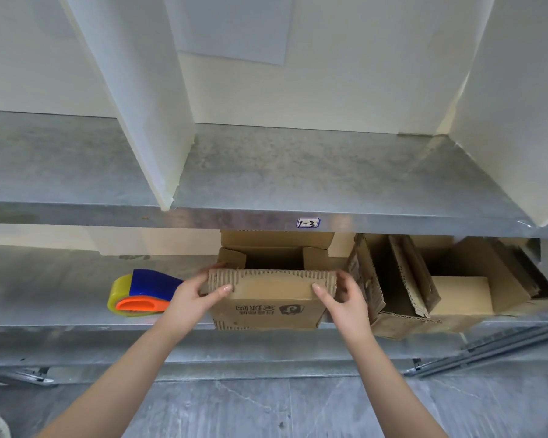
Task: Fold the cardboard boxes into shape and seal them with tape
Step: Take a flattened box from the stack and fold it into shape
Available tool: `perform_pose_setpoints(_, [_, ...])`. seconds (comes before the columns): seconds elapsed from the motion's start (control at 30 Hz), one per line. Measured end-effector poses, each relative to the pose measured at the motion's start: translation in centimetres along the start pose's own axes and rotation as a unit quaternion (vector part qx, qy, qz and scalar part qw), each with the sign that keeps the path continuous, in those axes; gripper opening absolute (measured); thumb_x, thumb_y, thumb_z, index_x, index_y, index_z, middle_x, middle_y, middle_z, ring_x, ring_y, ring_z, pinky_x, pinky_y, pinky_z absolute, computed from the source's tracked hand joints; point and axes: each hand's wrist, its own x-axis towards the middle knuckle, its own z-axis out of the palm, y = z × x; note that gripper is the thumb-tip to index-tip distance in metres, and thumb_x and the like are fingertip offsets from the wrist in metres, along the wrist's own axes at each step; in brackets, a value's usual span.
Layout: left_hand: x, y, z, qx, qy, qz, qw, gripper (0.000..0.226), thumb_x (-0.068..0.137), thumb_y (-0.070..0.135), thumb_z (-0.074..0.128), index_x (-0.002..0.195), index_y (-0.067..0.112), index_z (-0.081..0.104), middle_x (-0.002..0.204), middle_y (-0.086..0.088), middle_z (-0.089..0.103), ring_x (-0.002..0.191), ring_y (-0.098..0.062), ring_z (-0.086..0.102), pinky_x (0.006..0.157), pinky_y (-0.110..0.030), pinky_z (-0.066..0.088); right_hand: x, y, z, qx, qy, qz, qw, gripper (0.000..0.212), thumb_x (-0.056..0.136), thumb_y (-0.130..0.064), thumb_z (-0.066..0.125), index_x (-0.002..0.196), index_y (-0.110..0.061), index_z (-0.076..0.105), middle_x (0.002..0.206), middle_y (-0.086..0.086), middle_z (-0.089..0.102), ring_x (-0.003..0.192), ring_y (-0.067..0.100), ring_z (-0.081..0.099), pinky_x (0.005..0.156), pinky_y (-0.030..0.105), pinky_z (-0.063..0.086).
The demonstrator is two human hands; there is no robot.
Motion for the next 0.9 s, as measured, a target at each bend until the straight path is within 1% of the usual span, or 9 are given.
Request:
perform_pose_setpoints(0.13, [-0.5,0.3,0.5,0.031,0.098,0.027,0.994,0.077,0.074,0.036,0.08,0.137,0.039,0.037,0.13,0.016,0.05,0.119,-0.006,0.048,0.102,-0.034,0.043,0.0,0.0,0.4,-0.036,-0.004,0.011,0.999,0.075,0.071,-0.042,0.083,0.131,-0.044,0.038,0.119,-0.005,0.057,0.11,0.016,0.057,0.096,0.039,0.051])
perform_pose_setpoints(0.23, [-0.2,0.3,0.6,0.09,0.038,0.001,0.995,0.11,0.07,0.022,0.085,0.146,0.048,0.01,0.15,0.005,0.022,0.131,-0.019,0.039,0.107,-0.04,0.041,-0.4,1.0,0.6,-0.018,-0.046,0.046,0.998,0.099,0.068,-0.024,0.087,0.138,-0.05,0.022,0.14,-0.001,0.045,0.13,0.021,0.046,0.108,0.045,0.042])
perform_pose_setpoints(0.3, [0.4,0.0,0.3,0.134,-0.023,-0.017,0.991,0.115,0.073,0.021,0.083,0.146,0.051,0.0,0.156,0.002,0.012,0.139,-0.026,0.03,0.111,-0.043,0.036,-0.7,1.5,1.1,-0.021,-0.077,0.033,0.996,0.108,0.068,-0.024,0.088,0.135,-0.063,0.012,0.153,-0.003,0.033,0.141,0.02,0.034,0.114,0.049,0.034])
perform_pose_setpoints(0.4, [1.2,-0.4,0.2,0.14,-0.041,0.007,0.989,0.105,0.077,0.021,0.079,0.147,0.051,0.005,0.156,0.0,0.023,0.136,-0.024,0.036,0.109,-0.04,0.037,-0.2,1.2,1.3,-0.033,-0.077,0.008,0.996,0.115,0.07,-0.025,0.086,0.133,-0.072,0.002,0.157,-0.005,0.029,0.143,0.02,0.031,0.115,0.051,0.032])
perform_pose_setpoints(0.47, [1.2,-0.8,0.0,0.127,-0.029,0.024,0.991,0.096,0.079,0.023,0.078,0.144,0.053,0.015,0.15,0.007,0.033,0.132,-0.022,0.043,0.106,-0.038,0.041,0.2,0.6,0.8,-0.034,-0.084,0.007,0.996,0.118,0.071,-0.024,0.086,0.143,-0.06,0.0,0.158,-0.003,0.028,0.143,0.02,0.031,0.114,0.049,0.033])
perform_pose_setpoints(0.57, [1.1,-1.1,-0.2,0.048,-0.008,0.027,0.998,0.075,0.08,0.023,0.077,0.129,0.059,0.034,0.132,0.033,0.041,0.125,-0.014,0.048,0.098,-0.027,0.042,0.5,0.5,-0.3,-0.029,-0.094,-0.012,0.995,0.105,0.071,-0.03,0.085,0.145,-0.053,0.015,0.153,-0.006,0.036,0.138,0.02,0.039,0.103,0.037,0.046])
perform_pose_setpoints(0.67, [1.3,-0.8,-0.2,-0.017,-0.014,0.018,1.0,0.074,0.074,0.032,0.08,0.13,0.058,0.039,0.134,0.033,0.043,0.126,-0.004,0.045,0.103,-0.031,0.042,0.7,0.0,-1.4,-0.023,-0.072,-0.029,0.997,0.092,0.068,-0.032,0.087,0.134,-0.06,0.029,0.133,-0.022,0.049,0.124,0.015,0.055,0.1,0.039,0.05])
perform_pose_setpoints(0.8, [2.1,-0.1,-0.2,0.045,-0.065,0.04,0.996,0.092,0.068,0.033,0.085,0.136,0.058,0.028,0.153,0.021,0.022,0.132,-0.005,0.037,0.109,-0.035,0.038,1.7,-1.2,-2.0,-0.032,-0.077,-0.036,0.996,0.091,0.075,-0.026,0.083,0.142,-0.05,0.027,0.134,-0.021,0.045,0.124,0.005,0.046,0.103,0.028,0.039])
perform_pose_setpoints(0.9, [2.9,-0.7,-0.2,0.117,-0.044,0.056,0.991,0.08,0.077,0.028,0.079,0.137,0.048,0.03,0.153,0.022,0.015,0.137,-0.009,0.033,0.112,-0.032,0.033,2.5,-1.1,-1.5,-0.069,-0.115,-0.031,0.991,0.083,0.079,-0.03,0.08,0.144,-0.044,0.031,0.146,-0.015,0.041,0.133,0.01,0.039,0.107,0.029,0.035])
